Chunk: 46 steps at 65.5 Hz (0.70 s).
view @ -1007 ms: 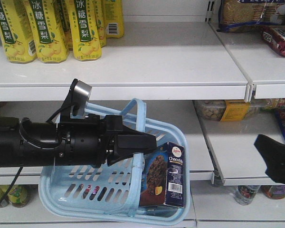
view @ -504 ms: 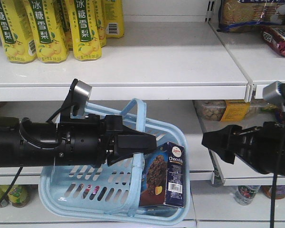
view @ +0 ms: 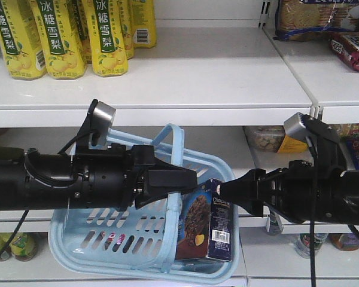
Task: Left arm holds basket, right arm returns cookies
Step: 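Reach the right gripper into the basket toward the cookie box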
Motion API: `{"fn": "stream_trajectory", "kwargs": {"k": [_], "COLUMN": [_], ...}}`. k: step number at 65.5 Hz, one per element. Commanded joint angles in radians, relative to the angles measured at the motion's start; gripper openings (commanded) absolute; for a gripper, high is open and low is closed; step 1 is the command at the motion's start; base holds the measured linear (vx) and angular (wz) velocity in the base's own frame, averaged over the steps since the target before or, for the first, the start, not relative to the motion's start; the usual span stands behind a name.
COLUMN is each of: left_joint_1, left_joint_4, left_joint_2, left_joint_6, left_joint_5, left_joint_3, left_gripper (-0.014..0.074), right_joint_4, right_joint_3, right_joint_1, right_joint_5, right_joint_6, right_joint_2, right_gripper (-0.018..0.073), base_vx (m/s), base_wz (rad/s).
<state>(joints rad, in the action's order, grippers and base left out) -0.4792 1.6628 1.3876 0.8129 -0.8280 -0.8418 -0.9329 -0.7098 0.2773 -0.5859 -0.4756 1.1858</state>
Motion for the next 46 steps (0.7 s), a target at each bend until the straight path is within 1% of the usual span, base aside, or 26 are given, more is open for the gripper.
{"fn": "stream_trajectory", "kwargs": {"k": [1,21,30,46], "left_joint_1": [-0.003,-0.003,-0.003,-0.003], "left_joint_4": [0.109,0.109,0.109,0.109], "left_joint_2": [-0.039,-0.039,-0.039,-0.039], "left_joint_6": [0.011,0.011,0.011,0.011], "left_joint_5": [-0.051,-0.051,-0.051,-0.051], "left_joint_3": [-0.039,-0.039,-0.039,-0.039], "left_gripper": [-0.0006,-0.0006,-0.0006,-0.0006], "right_joint_4": [-0.064,-0.186,-0.192,-0.199], "right_joint_3": [-0.037,-0.037,-0.037,-0.037], "right_joint_1": [0.001,0.001,0.001,0.001], "right_joint_5": [-0.009,-0.066,-0.065,-0.064], "right_joint_6": [-0.053,-0.158,-0.18,-0.185], "right_joint_2": [0.008,0.082,0.109,0.156], "right_gripper": [0.0564,0.0566,0.0566,0.0566], "base_vx": [0.0,0.0,0.0,0.0], "base_wz": [0.0,0.0,0.0,0.0]}}
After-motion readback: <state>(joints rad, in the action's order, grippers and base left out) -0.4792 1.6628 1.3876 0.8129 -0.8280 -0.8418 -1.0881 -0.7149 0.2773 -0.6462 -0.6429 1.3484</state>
